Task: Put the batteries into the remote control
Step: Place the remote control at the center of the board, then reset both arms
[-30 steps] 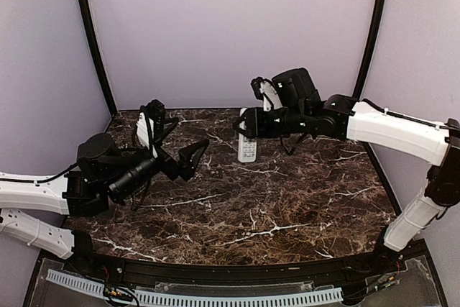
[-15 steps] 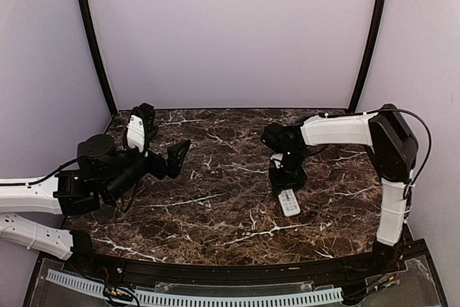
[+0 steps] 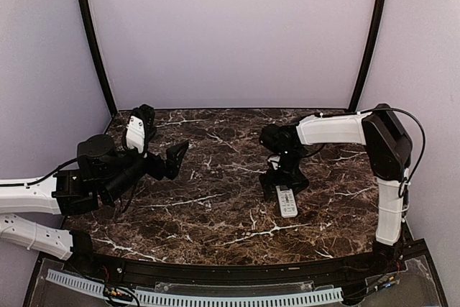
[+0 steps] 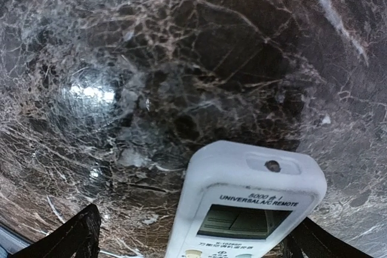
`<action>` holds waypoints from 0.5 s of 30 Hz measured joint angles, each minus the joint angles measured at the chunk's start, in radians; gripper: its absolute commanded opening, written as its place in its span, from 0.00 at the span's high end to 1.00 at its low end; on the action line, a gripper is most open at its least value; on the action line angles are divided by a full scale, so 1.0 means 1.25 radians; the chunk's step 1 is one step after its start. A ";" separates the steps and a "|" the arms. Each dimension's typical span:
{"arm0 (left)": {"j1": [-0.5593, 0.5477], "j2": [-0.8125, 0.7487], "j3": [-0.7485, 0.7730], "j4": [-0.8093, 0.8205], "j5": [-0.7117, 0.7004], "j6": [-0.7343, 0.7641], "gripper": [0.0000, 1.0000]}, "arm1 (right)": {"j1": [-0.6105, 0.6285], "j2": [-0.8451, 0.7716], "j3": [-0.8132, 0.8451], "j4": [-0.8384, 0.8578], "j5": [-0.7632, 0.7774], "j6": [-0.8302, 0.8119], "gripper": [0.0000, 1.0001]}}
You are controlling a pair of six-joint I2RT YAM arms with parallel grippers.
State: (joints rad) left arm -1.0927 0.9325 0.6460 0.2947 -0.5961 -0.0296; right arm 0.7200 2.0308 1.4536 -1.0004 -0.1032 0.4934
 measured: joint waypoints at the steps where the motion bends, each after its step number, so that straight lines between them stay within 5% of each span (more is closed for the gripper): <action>1: 0.002 0.000 0.000 0.000 0.000 0.000 0.01 | -0.001 -0.002 0.000 0.000 0.000 0.000 0.01; 8: 0.087 0.012 0.000 0.002 0.022 -0.012 0.01 | -0.020 -0.055 -0.002 0.034 0.049 -0.015 0.01; 15: 0.306 0.121 0.038 0.002 0.066 -0.064 0.01 | -0.175 -0.397 -0.136 0.327 0.101 -0.107 0.01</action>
State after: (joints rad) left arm -0.7101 1.0836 0.6941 0.2974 -0.5133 -0.1101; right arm 0.5018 1.5345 1.2839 -0.5919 0.0235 0.3595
